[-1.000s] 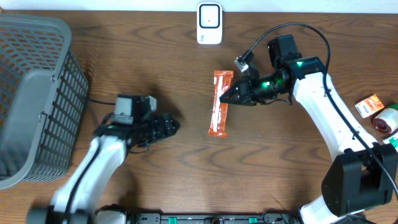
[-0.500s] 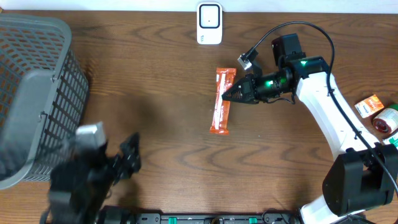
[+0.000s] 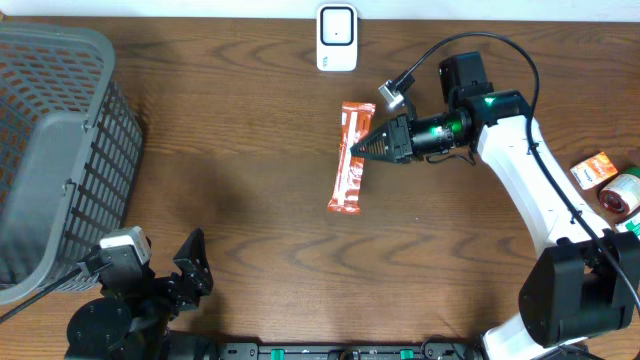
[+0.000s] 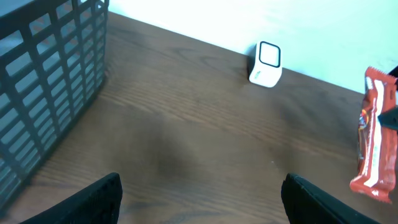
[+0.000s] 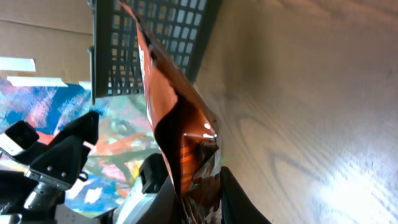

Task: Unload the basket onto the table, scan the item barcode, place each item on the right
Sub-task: 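Carry the bar up to the white scanner with the right gripper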

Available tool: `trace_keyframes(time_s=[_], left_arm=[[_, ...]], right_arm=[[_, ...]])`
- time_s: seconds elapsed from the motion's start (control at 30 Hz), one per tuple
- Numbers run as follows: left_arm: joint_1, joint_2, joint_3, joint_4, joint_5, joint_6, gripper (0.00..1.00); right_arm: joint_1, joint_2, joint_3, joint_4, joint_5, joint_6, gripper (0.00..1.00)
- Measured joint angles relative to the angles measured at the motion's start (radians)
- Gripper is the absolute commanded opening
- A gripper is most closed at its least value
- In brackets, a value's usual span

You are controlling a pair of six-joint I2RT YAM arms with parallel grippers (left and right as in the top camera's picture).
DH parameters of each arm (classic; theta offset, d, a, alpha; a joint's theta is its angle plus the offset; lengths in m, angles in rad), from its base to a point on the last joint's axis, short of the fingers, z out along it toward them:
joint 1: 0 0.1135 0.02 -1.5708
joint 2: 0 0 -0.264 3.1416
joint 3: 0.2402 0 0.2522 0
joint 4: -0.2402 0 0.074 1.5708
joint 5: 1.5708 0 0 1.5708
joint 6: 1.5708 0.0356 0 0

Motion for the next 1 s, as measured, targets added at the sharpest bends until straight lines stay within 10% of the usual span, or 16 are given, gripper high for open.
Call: trace_keyframes(time_s=[1.0], left_arm=[[0.000,0.000,0.000,-0.007,-0.008,0.003,0.83]], right_arm=[[0.120,0.163,-0.001,0.939,1.131,-0.013,0.02]])
